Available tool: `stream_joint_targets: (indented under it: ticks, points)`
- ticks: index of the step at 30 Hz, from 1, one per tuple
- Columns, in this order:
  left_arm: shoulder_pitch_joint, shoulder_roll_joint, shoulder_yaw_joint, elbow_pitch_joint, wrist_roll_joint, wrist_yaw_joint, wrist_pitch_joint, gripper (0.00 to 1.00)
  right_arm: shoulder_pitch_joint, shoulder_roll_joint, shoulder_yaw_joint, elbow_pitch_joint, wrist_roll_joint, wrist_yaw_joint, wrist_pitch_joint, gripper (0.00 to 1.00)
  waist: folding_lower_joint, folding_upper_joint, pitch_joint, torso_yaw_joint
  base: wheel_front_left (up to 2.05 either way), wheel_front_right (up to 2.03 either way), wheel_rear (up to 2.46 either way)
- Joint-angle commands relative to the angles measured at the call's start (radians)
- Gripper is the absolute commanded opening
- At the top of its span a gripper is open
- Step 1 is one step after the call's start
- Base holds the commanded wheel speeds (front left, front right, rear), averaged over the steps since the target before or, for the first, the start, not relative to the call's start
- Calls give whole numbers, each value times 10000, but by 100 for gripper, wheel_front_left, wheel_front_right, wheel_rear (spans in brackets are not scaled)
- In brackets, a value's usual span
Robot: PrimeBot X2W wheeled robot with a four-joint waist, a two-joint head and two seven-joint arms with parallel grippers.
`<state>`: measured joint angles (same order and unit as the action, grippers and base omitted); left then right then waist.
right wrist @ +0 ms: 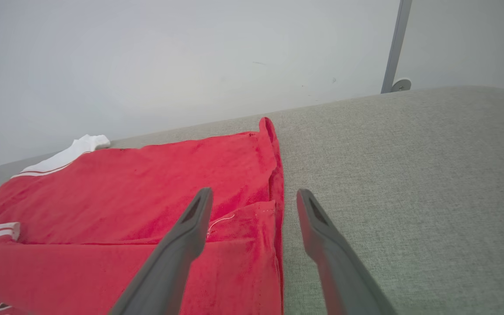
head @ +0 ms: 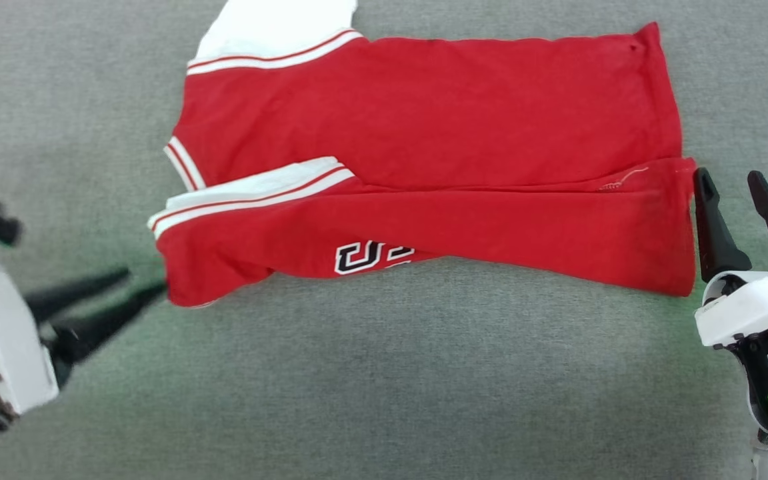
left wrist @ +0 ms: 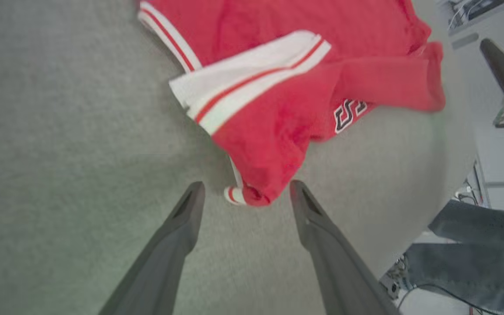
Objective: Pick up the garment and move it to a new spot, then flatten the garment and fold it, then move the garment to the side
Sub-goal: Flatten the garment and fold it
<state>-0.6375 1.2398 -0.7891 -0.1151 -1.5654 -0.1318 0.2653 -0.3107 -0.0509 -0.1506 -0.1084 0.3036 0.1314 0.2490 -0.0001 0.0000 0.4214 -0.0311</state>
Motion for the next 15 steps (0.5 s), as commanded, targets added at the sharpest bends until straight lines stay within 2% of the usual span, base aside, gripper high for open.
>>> stream_joint_targets:
  ticks: [1, 7, 9, 15]
  points:
    - [-257, -45, -140, -69, -319, 25, 685, 100, 111, 2, 69, -79, 116, -16, -65, 100, 1, 0, 91, -181, 0, 0, 0]
    - [-530, -514, -240, 658, -772, 25, 1607, 100, 159, 8, 185, -110, 308, -16, -246, 100, 1, 0, 368, -533, 0, 0, 0]
    - [-678, -566, -294, 1183, -475, 25, 1782, 100, 143, 10, 246, -117, 324, -16, -325, 100, 1, 0, 519, -690, 0, 0, 0]
    - [-747, -1351, -754, 2072, -529, 28, 2744, 100, 95, 12, 470, -203, 408, -16, -548, 100, 1, 0, 922, -1072, 0, 0, 0]
